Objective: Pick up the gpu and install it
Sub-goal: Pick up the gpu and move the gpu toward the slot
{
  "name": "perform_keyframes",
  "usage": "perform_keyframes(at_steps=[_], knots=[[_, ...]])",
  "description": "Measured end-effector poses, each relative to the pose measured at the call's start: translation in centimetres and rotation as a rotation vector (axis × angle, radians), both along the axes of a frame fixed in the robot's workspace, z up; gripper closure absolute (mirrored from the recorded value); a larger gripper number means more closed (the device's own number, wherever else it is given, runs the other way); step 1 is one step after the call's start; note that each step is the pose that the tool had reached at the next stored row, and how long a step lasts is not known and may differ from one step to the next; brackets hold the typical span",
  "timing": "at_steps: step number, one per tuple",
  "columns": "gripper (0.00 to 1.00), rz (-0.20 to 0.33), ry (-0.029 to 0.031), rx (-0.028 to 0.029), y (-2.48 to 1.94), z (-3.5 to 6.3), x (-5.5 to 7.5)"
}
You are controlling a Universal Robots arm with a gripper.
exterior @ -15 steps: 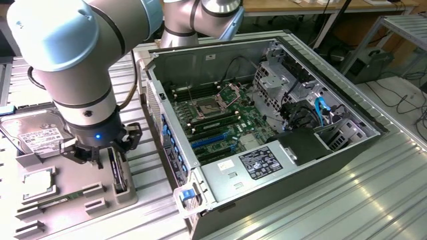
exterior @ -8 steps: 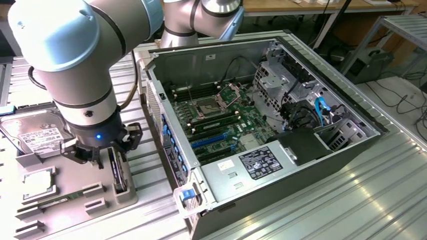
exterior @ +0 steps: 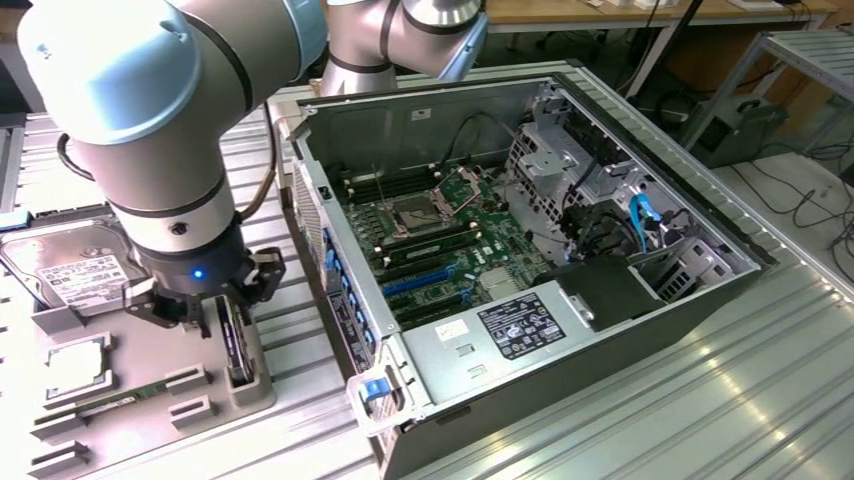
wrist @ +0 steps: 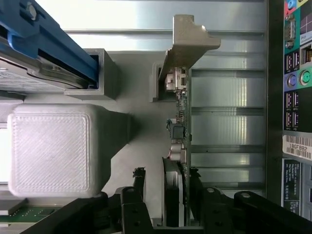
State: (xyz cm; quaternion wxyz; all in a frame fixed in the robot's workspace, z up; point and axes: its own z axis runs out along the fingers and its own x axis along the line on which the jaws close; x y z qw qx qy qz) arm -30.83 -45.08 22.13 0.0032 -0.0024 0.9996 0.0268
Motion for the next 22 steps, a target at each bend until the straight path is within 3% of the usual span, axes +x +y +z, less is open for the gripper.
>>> perform_keyframes(at_steps=[3,11,22], knots=[[0.64,0.000,0.0001,0.0000,0.00,0.00,0.16],[0.64,0.000,0.0000,0.0000,0.00,0.00,0.34],[0.64,0.000,-0.0001,-0.0001,-0.58,-0.01,0.24]])
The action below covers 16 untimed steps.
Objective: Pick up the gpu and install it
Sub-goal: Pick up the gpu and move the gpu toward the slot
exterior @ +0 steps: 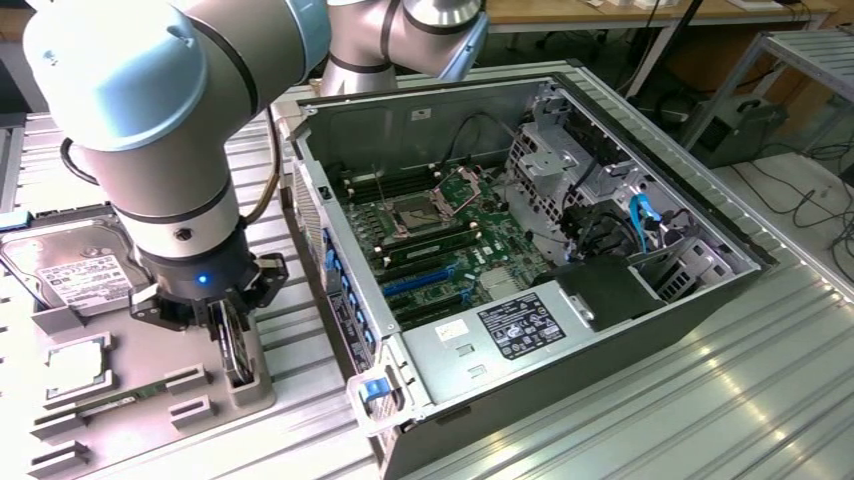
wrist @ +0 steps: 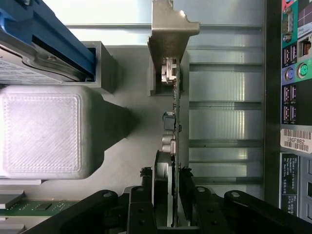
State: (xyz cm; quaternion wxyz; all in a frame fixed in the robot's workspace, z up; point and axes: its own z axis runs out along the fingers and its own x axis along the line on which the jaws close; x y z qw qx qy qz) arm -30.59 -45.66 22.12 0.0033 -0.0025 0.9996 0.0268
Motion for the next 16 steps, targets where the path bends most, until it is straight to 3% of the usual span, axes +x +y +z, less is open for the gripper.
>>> perform_keyframes(at_steps=[3,5,16], knots=[[0.64,0.000,0.0000,0.0000,-0.01,-0.02,0.00],[0.72,0.000,0.0001,-0.0001,-0.01,-0.02,0.01],[0.73,0.000,0.0000,0.0000,-0.01,-0.05,0.02]])
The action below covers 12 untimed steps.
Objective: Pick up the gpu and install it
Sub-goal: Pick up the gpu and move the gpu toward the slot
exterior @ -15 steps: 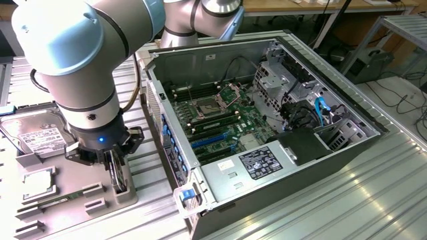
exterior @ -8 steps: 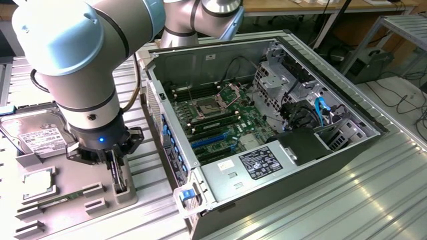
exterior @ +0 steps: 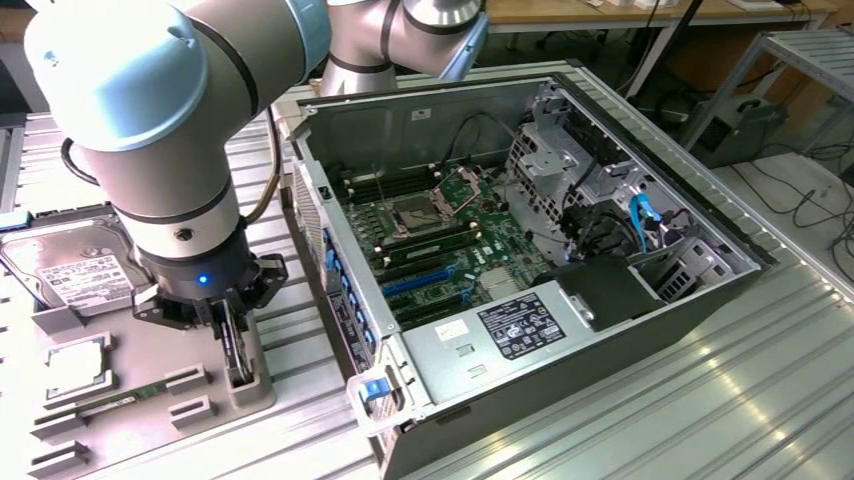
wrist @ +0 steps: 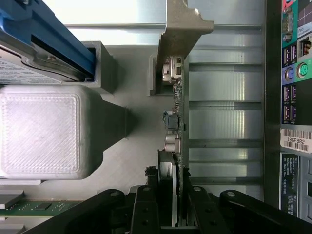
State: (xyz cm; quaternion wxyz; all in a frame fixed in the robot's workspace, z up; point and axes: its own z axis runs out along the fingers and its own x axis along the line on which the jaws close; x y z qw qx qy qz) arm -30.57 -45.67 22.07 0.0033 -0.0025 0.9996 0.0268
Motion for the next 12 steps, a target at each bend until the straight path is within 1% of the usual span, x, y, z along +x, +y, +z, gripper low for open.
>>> perform_keyframes(at_steps=[8,12], knots=[[0.73,0.000,-0.0004,0.0003,0.00,0.04,0.01],[0.73,0.000,-0.0001,0.0001,0.00,0.59,0.00]])
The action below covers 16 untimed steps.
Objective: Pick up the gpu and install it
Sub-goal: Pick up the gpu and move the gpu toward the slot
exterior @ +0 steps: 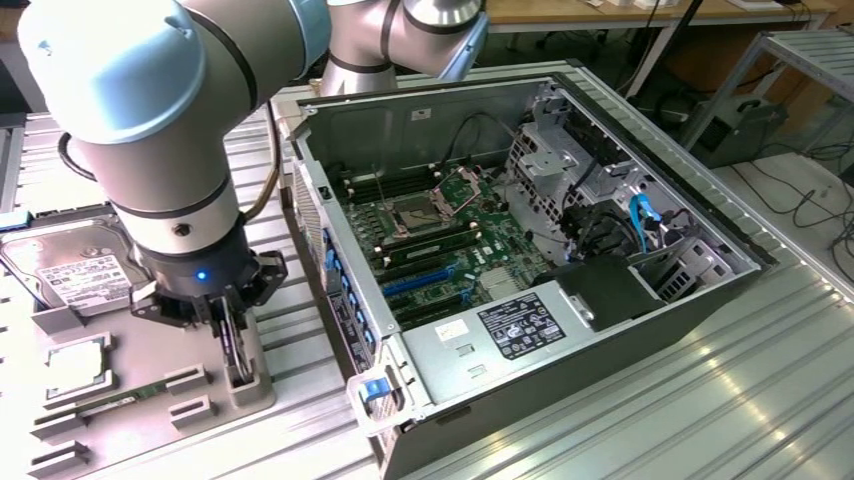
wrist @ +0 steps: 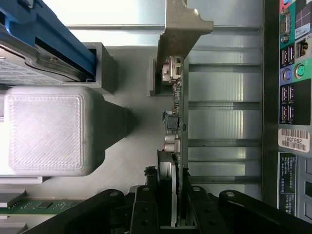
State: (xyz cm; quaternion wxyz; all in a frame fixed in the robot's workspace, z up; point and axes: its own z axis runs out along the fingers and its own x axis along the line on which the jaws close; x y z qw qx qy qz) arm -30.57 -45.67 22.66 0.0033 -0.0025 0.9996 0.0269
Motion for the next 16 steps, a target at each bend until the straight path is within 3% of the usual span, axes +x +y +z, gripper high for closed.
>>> perform_keyframes(at_steps=[6,16], knots=[[0.73,0.000,0.0002,0.0003,0.00,1.52,0.0],[0.73,0.000,0.0001,0.0014,0.00,2.91,0.0]])
